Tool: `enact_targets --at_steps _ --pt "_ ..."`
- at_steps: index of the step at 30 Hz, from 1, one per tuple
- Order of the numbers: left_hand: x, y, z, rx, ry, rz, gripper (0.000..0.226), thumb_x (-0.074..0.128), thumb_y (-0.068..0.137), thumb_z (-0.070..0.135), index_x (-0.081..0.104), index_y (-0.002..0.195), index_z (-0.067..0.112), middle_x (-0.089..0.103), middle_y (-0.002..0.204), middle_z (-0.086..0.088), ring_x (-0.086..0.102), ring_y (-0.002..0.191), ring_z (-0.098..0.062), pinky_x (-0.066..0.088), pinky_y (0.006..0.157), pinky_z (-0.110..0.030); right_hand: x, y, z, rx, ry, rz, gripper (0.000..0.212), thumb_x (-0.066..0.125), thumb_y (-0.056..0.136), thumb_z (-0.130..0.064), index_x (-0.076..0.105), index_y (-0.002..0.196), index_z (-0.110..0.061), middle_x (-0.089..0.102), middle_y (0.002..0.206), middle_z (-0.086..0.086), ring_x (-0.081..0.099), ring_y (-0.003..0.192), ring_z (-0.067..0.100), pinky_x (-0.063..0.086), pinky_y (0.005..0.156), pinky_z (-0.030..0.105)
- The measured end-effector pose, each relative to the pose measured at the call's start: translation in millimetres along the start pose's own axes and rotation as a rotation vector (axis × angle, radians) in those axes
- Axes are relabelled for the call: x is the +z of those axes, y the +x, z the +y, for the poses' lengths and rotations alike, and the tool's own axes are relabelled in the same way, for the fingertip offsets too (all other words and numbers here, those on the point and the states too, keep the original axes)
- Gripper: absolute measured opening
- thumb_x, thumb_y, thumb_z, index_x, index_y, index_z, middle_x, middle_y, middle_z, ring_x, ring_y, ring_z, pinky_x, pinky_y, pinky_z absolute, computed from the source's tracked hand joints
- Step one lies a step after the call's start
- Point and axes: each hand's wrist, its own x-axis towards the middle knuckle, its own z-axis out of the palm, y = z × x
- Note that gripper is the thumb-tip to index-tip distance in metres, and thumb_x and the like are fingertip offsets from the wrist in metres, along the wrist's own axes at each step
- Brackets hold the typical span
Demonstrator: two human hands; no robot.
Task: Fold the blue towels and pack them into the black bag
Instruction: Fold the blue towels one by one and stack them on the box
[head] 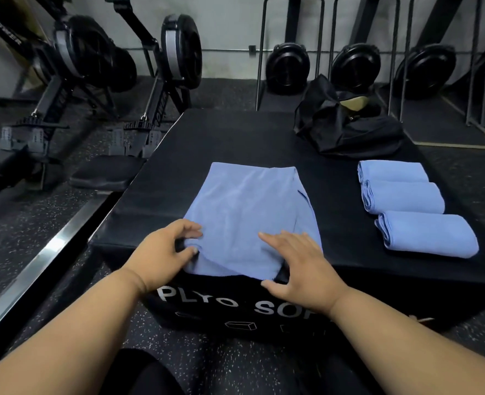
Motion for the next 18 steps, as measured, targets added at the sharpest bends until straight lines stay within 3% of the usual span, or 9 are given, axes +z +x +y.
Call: enact_targets --at_steps 3,5,9,11,14,16,18 --pt "-4 2 5 -0.079 -0.073 0.051 0.031 0.073 0.094 0.016 0.064 0.114 0.038 0.075 0.102 0.025 0.068 0.102 0.003 0.049 0.101 -0.026 0 2 -3 0.032 0.127 0.182 0.059 0.068 0.082 -0.042 0.061 0.141 -0.038 0.065 0.115 -0.019 0.059 0.119 0.017 0.041 0.108 0.031" --pt "-5 6 10 -0.116 -0.118 0.070 0.030 0.071 0.096 0.017 0.063 0.116 0.038 0.075 0.095 0.019 0.068 0.096 -0.002 0.050 0.099 -0.027 -3 6 -3 0.076 0.158 0.242 0.050 0.070 0.082 -0.038 0.070 0.131 -0.034 0.063 0.105 -0.027 0.061 0.107 0.012 0.049 0.102 0.034" --pt "-5 19 19 -0.125 -0.204 0.065 0.024 0.063 0.102 0.025 0.061 0.120 0.040 0.075 0.094 0.008 0.069 0.097 -0.015 0.053 0.099 -0.036 1 8 -22 0.049 0.118 0.105 0.079 0.074 0.075 -0.063 0.051 0.148 -0.041 0.058 0.131 -0.021 0.053 0.125 0.008 0.035 0.114 0.032" --pt "-4 27 25 -0.101 -0.213 0.063 0.024 0.059 0.103 0.031 0.059 0.123 0.043 0.075 0.095 0.006 0.069 0.097 -0.017 0.054 0.097 -0.037 12 10 -32 0.033 0.015 0.036 0.087 0.070 0.075 -0.066 0.043 0.153 -0.043 0.054 0.132 -0.016 0.049 0.127 0.012 0.030 0.116 0.035" --pt "-5 41 31 -0.074 -0.201 0.030 0.028 0.055 0.103 0.039 0.053 0.131 0.045 0.074 0.096 -0.001 0.070 0.096 -0.020 0.055 0.096 -0.043 14 19 -35 0.106 0.070 0.142 0.065 0.065 0.087 -0.034 0.051 0.150 -0.035 0.063 0.127 -0.011 0.056 0.118 0.015 0.039 0.109 0.035" --pt "-7 48 29 -0.070 -0.168 0.016 0.031 0.053 0.104 0.041 0.050 0.134 0.044 0.074 0.094 -0.002 0.070 0.093 -0.020 0.055 0.096 -0.045 2 23 -33 0.240 0.238 0.202 0.055 0.057 0.092 -0.012 0.059 0.142 -0.033 0.069 0.113 -0.012 0.059 0.103 0.008 0.045 0.095 0.025" --pt "-10 49 24 -0.076 -0.146 0.005 0.031 0.052 0.105 0.042 0.050 0.135 0.044 0.074 0.094 0.001 0.070 0.092 -0.017 0.055 0.095 -0.043 -10 23 -31 0.366 0.334 0.231 0.050 0.053 0.094 -0.008 0.063 0.131 -0.039 0.068 0.101 -0.016 0.060 0.094 0.002 0.043 0.081 0.012"
